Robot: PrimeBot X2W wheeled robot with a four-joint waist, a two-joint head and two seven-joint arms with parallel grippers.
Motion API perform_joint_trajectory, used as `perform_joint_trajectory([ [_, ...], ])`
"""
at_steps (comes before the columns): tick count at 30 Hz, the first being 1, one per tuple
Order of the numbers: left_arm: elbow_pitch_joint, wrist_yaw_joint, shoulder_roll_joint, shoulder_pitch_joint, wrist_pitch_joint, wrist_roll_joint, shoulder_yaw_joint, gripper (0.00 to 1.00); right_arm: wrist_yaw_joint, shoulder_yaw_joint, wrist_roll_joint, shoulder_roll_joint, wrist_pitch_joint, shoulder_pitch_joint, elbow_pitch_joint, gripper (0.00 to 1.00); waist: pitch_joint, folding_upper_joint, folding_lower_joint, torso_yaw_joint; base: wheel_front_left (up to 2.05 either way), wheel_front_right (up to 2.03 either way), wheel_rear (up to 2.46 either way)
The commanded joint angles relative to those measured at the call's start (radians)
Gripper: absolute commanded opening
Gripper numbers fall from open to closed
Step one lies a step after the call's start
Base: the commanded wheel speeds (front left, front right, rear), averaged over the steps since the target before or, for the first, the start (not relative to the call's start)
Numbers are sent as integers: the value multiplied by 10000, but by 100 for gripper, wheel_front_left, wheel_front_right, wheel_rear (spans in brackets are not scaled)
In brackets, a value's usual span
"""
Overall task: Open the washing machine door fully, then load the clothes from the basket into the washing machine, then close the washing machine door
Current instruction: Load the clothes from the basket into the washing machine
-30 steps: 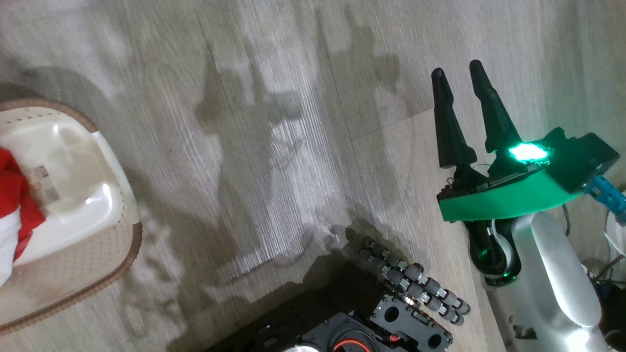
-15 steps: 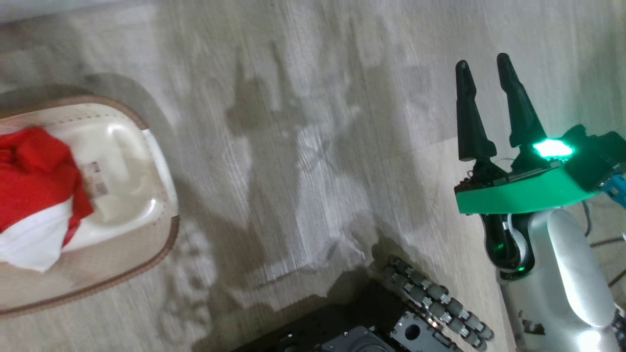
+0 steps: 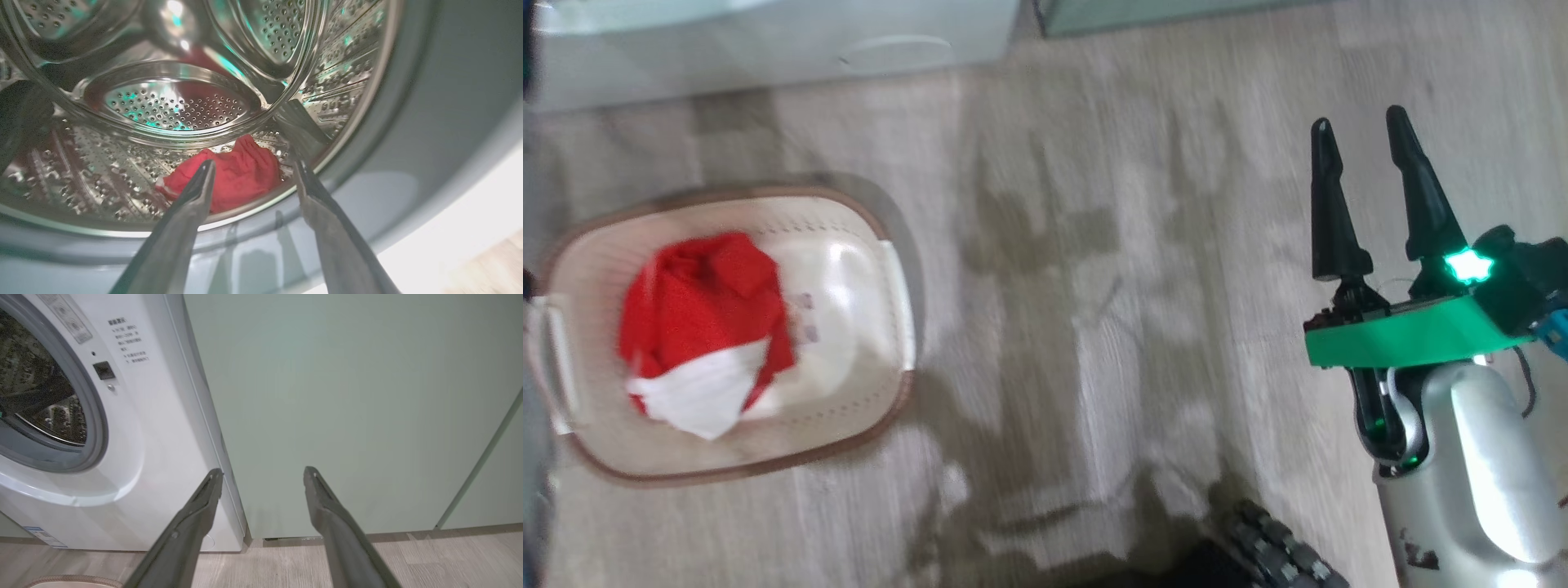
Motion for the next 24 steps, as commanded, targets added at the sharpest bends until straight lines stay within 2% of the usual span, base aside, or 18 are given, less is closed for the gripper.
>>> perform_joint_trajectory([
  [1,-550,-5,323,154,-95,-130,221,100,0,96,-102,-49,-92,308,-261,100,-662,-1,0,534,0,0,0],
  [14,-4147,132,-468,4880,-96,-209,945,100,0,-342,-611,-49,-92,1327,-107,100,-2821,-1,0,1528,0,0,0],
  [23,-6675,520,-1146,8213,-97,393,1017,100,0,-408,-620,-49,-92,1982,-55,100,-4031,-1,0,1731,0,0,0],
  [24,-6675,520,-1146,8213,-97,393,1017,100,0,-408,-620,-49,-92,1982,-55,100,-4031,-1,0,1731,0,0,0],
])
